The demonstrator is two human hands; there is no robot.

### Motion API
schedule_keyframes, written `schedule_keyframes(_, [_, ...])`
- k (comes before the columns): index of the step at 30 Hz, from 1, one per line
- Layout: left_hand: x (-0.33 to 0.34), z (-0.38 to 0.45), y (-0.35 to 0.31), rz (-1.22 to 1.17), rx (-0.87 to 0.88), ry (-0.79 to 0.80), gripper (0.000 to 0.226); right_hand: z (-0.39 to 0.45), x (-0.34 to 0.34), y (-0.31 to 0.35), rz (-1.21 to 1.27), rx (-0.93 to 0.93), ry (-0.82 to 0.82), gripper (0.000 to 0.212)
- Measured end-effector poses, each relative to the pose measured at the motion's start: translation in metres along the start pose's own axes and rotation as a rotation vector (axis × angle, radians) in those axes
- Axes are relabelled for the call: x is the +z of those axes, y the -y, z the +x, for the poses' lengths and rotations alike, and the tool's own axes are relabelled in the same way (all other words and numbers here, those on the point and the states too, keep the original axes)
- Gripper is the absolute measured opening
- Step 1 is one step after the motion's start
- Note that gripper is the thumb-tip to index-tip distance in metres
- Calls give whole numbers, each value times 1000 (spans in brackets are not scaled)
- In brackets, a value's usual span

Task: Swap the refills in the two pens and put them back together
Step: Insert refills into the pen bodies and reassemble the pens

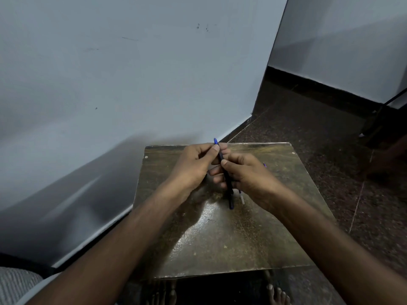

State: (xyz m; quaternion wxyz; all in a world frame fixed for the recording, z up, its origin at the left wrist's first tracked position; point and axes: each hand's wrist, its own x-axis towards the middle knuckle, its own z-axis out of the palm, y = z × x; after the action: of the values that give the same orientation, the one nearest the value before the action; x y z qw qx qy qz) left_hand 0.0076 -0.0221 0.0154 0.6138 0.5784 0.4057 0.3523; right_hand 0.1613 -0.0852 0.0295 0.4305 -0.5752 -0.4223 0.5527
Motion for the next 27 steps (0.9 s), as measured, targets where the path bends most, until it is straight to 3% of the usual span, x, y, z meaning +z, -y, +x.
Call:
schedule_keyframes(10, [-13,-3,-15,-129,24,136,26,-6,-16,7,16,-59,197,25])
schedule_keyframes(15, [-3,-4,-12,-128,90,48,20,-6,-22,8,-6,-57,163,24])
schedule_keyframes(21, [3,-3,-7,34,184,-162,13,-8,-10,2,-198,-146,-34,14])
schedule_keyframes(27, [5,-9,-10,89,166,-249,5,-12,9,2,-442,-272,-300,7])
